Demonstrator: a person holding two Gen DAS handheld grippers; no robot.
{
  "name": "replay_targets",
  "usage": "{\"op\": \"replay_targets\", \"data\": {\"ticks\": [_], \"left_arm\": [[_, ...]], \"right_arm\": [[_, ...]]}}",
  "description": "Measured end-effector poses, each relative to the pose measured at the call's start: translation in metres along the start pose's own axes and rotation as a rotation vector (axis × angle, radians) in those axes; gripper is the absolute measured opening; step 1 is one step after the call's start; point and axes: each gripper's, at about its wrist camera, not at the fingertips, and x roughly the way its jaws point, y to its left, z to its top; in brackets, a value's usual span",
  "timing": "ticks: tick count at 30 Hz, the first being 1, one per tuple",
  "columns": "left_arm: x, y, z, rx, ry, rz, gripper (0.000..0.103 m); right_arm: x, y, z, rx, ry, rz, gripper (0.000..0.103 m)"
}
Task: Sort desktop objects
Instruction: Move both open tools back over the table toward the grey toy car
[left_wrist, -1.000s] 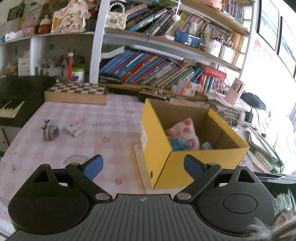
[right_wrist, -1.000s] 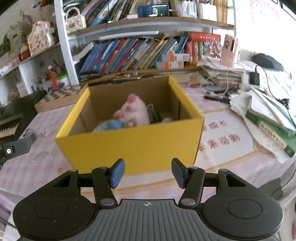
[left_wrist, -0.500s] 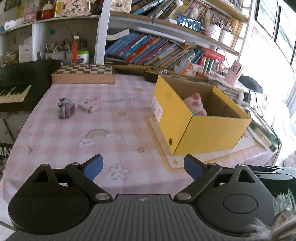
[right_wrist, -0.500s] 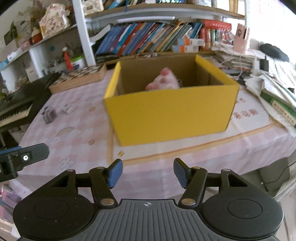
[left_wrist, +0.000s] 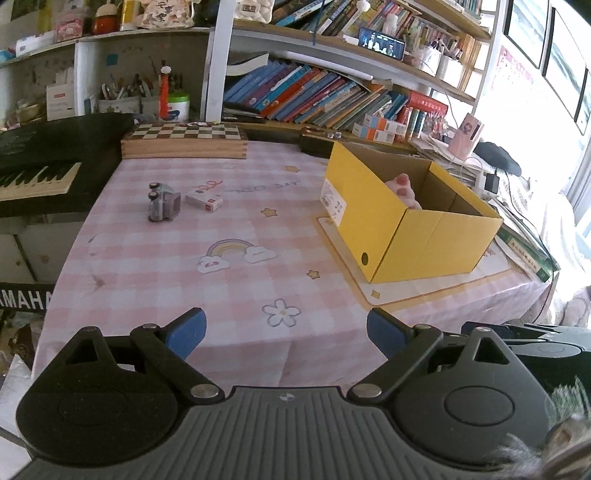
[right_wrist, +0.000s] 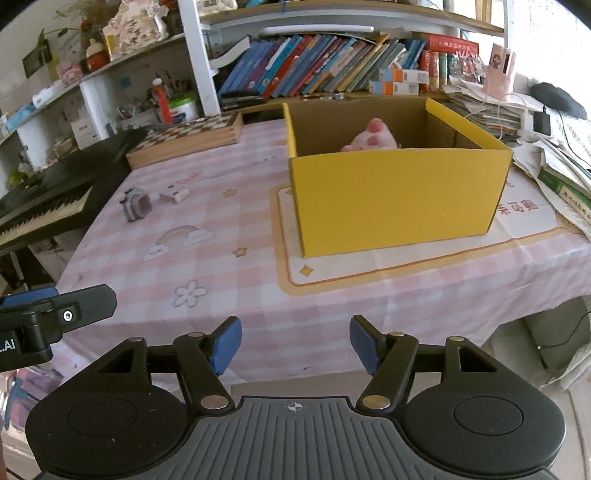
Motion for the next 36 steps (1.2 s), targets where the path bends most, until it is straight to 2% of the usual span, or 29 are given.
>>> {"op": "replay_targets", "data": {"ticks": [23, 36], "left_arm": [[-0.03, 0.061, -0.012, -0.038, -0.024, 0.04, 0.094], [-0.04, 0.092, -0.015, -0.088, -0.035, 0.096, 0.094]], "right_arm": [[0.003, 0.082, -0.013, -0.106, 0.004, 0.076, 0.068], [0.009, 0.115, -0.008, -0.159, -0.001, 0.114, 0.069]]}}
